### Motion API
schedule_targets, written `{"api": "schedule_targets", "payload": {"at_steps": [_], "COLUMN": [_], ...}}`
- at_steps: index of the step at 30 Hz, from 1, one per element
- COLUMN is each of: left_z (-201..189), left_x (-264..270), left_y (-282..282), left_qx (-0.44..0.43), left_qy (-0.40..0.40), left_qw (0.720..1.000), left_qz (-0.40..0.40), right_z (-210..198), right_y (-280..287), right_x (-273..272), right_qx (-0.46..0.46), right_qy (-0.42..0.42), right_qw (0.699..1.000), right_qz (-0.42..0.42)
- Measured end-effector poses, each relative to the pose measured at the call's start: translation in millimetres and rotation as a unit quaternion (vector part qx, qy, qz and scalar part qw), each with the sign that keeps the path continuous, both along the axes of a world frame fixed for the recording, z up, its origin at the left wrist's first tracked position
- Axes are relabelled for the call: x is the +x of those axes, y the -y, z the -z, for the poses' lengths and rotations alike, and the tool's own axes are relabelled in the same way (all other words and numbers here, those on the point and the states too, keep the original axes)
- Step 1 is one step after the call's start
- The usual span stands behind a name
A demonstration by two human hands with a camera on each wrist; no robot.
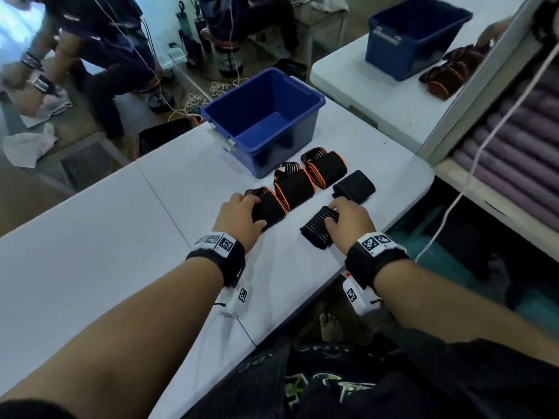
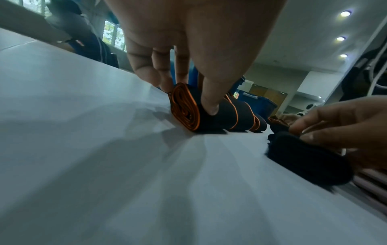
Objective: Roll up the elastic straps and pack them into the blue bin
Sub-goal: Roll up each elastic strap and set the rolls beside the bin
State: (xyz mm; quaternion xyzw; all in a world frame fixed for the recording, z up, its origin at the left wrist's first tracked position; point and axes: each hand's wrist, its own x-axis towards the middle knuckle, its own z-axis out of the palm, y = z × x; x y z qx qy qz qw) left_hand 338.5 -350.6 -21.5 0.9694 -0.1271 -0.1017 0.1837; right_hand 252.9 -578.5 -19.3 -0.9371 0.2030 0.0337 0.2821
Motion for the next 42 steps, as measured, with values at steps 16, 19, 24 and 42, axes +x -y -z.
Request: {"api": "schedule_targets", "payload": {"at_steps": [16,19,24,42], "left_z": [-10,-8,-4,-5], "left_x": [-19,-30,-63,-254], "left_y": [-17,-44,-109,-282], "left_qx": [-0.054,-0.062,-0.052,0.035], "left_qy": [0.003,0.008,0.000,-0.119], "left_qw": [0.996,0.994,0.984,0.798], "left_qz": [-0.066,-0.086,-0.172,-0.590], "right_z": [-21,-38,-50,-15], "right_y": [8,-10,-86,-310], "right_x": [27,38,58,0], "right_qx": [-0.048,-0.035,-0.004,-0.014], "right_qy": [0.031,0.050,0.028,-0.089], "right_qw": [0.998,0.995,0.980,0.821], "right_qz": [-0.039,-0.076,-0.198,-0.564]}}
